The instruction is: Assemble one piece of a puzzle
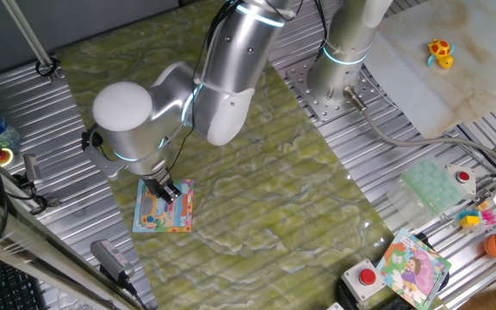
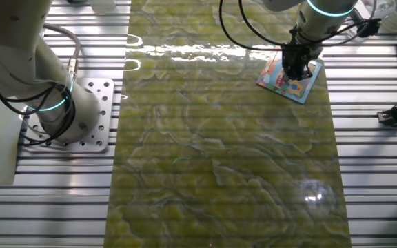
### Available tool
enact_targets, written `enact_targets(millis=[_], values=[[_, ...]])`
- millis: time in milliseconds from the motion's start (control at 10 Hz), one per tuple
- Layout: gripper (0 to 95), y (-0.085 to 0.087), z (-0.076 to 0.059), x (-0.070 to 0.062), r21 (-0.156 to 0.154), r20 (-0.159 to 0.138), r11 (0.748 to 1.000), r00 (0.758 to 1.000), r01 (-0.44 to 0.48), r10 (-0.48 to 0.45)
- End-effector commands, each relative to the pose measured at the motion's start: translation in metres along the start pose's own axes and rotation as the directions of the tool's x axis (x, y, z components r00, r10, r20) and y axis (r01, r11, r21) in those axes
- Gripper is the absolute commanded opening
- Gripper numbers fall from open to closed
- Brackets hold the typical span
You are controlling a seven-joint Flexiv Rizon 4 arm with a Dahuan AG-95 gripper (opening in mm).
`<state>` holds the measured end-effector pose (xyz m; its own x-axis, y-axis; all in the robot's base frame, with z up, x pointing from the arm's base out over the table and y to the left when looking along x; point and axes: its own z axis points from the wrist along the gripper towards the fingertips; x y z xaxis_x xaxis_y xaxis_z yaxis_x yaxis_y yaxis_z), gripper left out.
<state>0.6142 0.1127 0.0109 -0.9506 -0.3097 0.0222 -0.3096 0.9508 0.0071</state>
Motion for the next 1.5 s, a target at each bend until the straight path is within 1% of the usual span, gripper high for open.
enact_targets(millis=[100, 200, 300, 400, 600, 700, 800, 900, 1000, 1100, 1300, 1400, 1500], values=[[0.0, -0.001, 0.002, 0.001, 0.003, 0.0, 1.0, 1.0, -0.002, 0.002], [0.0, -0.002, -0.001, 0.001, 0.003, -0.004, 1.0, 1.0, 0.005, -0.005], [0.0, -0.006, -0.005, 0.003, 0.004, -0.017, 1.0, 1.0, 0.019, -0.019], [0.0, -0.008, -0.005, 0.004, 0.005, -0.024, 1.0, 0.999, 0.023, -0.023], [0.0, -0.012, -0.001, 0.01, 0.003, -0.034, 0.999, 0.999, 0.032, -0.032], [0.0, -0.014, 0.002, 0.016, -0.004, -0.039, 0.999, 0.999, 0.037, -0.037], [0.0, -0.014, 0.0, 0.019, -0.015, -0.055, 0.999, 0.998, 0.034, -0.035], [0.0, -0.013, -0.006, 0.024, -0.013, -0.081, 0.999, 0.996, 0.03, -0.031], [0.0, -0.012, -0.009, 0.027, -0.012, -0.08, 0.999, 0.996, 0.033, -0.034], [0.0, -0.013, -0.007, 0.032, -0.017, -0.061, 0.999, 0.997, 0.036, -0.037], [0.0, -0.014, 0.002, 0.035, -0.01, -0.049, 0.999, 0.998, 0.037, -0.037], [0.0, -0.014, 0.004, 0.036, -0.012, -0.045, 0.999, 0.998, 0.036, -0.036], [0.0, -0.014, 0.003, 0.035, -0.007, -0.045, 0.999, 0.998, 0.037, -0.037]])
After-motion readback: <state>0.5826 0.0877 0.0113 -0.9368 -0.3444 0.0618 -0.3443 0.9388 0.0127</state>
